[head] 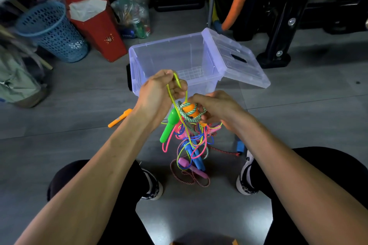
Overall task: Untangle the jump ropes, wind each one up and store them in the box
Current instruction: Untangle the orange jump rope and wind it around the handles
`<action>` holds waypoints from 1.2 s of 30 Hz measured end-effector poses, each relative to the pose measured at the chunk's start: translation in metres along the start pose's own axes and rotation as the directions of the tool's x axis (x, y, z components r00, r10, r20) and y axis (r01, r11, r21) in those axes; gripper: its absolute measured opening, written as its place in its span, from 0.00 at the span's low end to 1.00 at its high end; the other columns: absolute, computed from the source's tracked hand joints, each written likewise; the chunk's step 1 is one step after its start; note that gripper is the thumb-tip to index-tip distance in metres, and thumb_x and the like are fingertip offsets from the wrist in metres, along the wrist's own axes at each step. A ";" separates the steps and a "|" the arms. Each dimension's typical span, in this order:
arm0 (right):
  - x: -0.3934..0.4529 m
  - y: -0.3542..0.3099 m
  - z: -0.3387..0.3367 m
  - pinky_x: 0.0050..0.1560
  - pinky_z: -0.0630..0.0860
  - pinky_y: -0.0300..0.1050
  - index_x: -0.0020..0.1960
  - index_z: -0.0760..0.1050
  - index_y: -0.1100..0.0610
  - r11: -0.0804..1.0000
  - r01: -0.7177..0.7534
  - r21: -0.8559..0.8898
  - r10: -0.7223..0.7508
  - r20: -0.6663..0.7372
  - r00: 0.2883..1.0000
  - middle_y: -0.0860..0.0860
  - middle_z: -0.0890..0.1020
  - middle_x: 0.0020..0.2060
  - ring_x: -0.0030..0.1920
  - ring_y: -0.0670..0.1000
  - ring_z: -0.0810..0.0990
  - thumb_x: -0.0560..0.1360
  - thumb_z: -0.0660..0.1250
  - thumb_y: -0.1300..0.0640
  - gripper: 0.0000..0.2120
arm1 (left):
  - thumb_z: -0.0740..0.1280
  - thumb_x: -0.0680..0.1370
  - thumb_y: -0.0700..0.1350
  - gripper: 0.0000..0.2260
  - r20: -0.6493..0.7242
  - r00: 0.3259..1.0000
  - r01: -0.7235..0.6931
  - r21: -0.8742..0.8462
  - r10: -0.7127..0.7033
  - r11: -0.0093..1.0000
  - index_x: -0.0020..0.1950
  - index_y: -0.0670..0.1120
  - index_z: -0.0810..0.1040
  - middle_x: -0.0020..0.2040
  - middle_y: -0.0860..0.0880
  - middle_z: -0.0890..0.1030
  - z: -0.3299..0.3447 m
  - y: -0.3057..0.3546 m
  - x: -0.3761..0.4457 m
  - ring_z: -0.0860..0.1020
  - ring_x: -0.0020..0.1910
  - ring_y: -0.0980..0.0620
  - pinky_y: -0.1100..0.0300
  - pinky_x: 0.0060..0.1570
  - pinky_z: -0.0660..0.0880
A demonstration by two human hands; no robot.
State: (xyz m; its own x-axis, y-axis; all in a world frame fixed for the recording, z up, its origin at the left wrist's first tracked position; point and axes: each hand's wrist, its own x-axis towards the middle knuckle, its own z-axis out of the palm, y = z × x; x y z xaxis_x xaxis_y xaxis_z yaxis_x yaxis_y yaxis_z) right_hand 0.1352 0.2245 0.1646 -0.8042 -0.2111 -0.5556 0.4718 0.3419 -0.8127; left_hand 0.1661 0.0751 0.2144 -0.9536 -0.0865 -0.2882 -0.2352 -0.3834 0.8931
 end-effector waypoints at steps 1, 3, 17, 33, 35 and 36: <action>0.000 -0.003 -0.001 0.32 0.77 0.41 0.41 0.78 0.58 1.000 -0.024 -0.004 0.024 0.013 1.000 0.49 0.78 0.27 0.25 0.48 0.75 0.68 0.73 0.50 0.11 | 0.53 0.83 0.38 0.10 0.001 1.000 -0.002 0.006 0.002 1.000 0.44 0.42 0.69 0.31 0.44 0.79 0.000 -0.001 0.000 0.77 0.31 0.49 0.61 0.35 0.75; 0.001 -0.006 -0.002 0.39 0.82 0.45 0.46 0.77 0.61 0.998 -0.057 -0.008 0.058 0.044 0.997 0.49 0.80 0.26 0.27 0.51 0.79 0.68 0.72 0.55 0.11 | 0.53 0.83 0.38 0.10 0.016 1.000 -0.005 0.033 0.004 0.999 0.45 0.42 0.69 0.32 0.43 0.80 0.001 -0.003 -0.001 0.77 0.31 0.49 0.61 0.36 0.76; 0.025 0.049 -0.010 0.44 0.82 0.51 0.41 0.77 0.57 0.997 -0.015 -0.072 0.005 -0.135 0.991 0.55 0.80 0.37 0.29 0.50 0.83 0.75 0.63 0.63 0.07 | 0.55 0.83 0.42 0.11 -0.120 0.992 0.001 -0.177 -0.023 0.984 0.41 0.46 0.69 0.31 0.49 0.78 -0.035 0.028 0.008 0.73 0.29 0.53 0.63 0.35 0.71; -0.004 0.016 -0.002 0.45 0.78 0.45 0.49 0.74 0.52 0.870 0.446 -0.212 -0.409 0.196 0.891 0.52 0.81 0.40 0.41 0.49 0.81 0.76 0.69 0.50 0.07 | 0.59 0.82 0.41 0.07 0.062 0.998 -0.018 0.095 0.012 0.995 0.46 0.43 0.73 0.52 0.40 0.83 -0.006 0.013 -0.006 0.80 0.32 0.46 0.57 0.36 0.79; -0.012 0.004 -0.010 0.36 0.78 0.43 0.47 0.72 0.53 0.939 0.345 0.009 -0.345 0.055 0.937 0.54 0.79 0.37 0.33 0.49 0.82 0.79 0.65 0.54 0.05 | 0.64 0.80 0.45 0.05 -0.004 0.999 -0.050 0.325 0.054 0.944 0.45 0.45 0.74 0.48 0.44 0.85 -0.013 0.011 -0.004 0.71 0.24 0.49 0.61 0.29 0.71; -0.016 -0.002 -0.017 0.33 0.78 0.43 0.47 0.71 0.54 0.938 0.321 0.130 -0.316 -0.054 0.947 0.55 0.77 0.37 0.30 0.50 0.81 0.80 0.63 0.55 0.04 | 0.67 0.79 0.46 0.06 -0.001 0.998 -0.057 0.456 0.065 0.888 0.44 0.46 0.75 0.44 0.46 0.85 -0.017 0.009 -0.001 0.68 0.22 0.50 0.62 0.27 0.68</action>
State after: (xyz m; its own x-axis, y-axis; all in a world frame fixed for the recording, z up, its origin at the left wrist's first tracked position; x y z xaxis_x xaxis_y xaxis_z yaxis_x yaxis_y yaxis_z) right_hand 0.1408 0.2429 0.1783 -0.9302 -0.2591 -0.2599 0.2320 0.1338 -0.9635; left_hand 0.1686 0.0561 0.2165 -0.9667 -0.1116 -0.2301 -0.2399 0.0837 0.9672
